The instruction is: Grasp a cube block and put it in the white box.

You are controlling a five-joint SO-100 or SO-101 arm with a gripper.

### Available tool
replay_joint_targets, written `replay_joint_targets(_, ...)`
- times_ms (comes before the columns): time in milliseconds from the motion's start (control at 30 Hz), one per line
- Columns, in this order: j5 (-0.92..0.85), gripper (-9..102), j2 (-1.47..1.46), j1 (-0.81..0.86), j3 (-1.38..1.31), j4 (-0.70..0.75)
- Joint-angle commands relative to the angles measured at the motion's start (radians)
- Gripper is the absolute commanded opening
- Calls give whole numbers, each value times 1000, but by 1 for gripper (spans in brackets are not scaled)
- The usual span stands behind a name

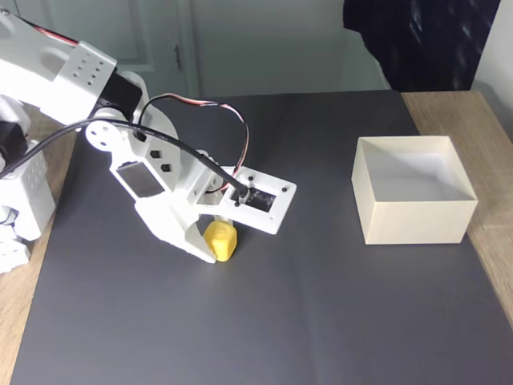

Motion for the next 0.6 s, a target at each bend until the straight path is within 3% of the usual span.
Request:
replay_joint_targets(0,5,9,-3,-17,-44,-2)
replay_joint_targets(67,9,0,-5,-25,-44,15)
replay_joint_targets(567,14,0,37,-66,-66,41)
